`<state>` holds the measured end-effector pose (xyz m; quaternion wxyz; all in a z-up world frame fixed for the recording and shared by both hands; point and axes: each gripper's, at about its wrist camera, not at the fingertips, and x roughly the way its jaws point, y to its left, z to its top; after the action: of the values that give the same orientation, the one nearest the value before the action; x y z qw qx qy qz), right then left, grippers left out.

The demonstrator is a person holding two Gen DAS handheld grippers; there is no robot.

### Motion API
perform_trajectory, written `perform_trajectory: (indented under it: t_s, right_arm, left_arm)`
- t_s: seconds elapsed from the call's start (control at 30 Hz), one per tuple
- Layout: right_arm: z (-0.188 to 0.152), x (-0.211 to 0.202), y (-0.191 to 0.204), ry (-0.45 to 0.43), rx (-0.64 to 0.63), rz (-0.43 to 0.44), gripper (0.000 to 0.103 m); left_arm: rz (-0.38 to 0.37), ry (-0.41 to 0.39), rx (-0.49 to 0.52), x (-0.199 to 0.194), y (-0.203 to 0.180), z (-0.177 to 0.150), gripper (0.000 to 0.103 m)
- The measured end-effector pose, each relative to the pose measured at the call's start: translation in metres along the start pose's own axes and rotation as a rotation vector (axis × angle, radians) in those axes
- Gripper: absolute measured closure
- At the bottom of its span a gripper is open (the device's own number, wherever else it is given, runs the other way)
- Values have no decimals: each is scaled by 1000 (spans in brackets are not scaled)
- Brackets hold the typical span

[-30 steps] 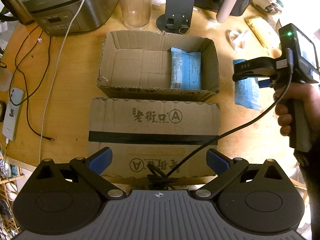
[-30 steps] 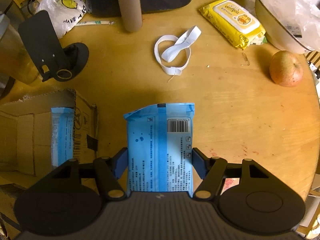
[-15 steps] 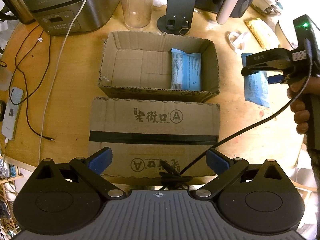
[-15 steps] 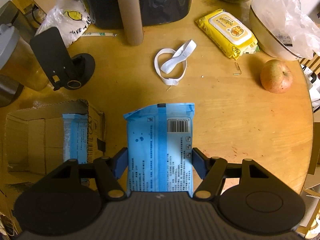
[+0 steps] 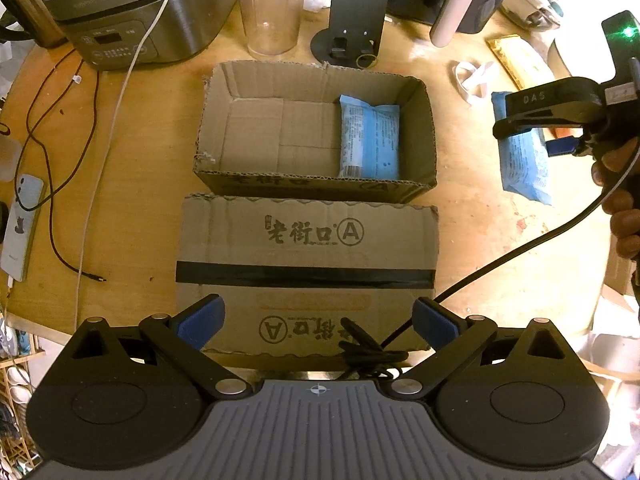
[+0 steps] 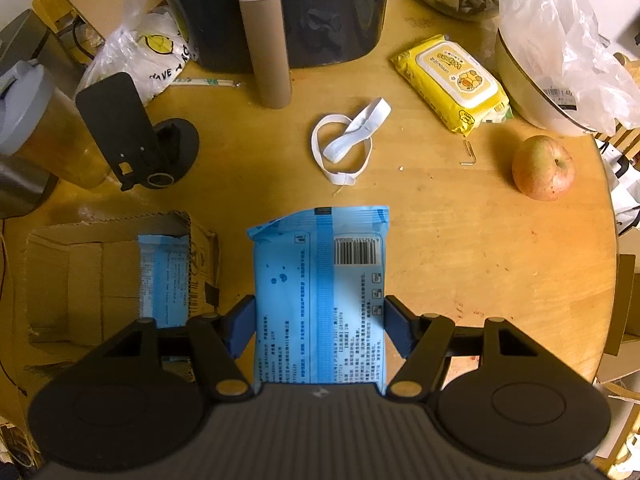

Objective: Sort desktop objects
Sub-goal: 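Carry the second packet with the right gripper toward the cardboard box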

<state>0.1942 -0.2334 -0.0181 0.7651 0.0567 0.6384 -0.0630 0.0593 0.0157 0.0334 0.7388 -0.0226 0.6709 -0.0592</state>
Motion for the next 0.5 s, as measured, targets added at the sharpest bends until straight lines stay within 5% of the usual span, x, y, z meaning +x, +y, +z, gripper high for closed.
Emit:
perform_trajectory:
  t_s: [0.5]
  right_arm:
    - [3, 3, 11, 6, -15, 7, 37]
  left_arm:
    - [-4, 4, -4, 1, 3, 1, 0]
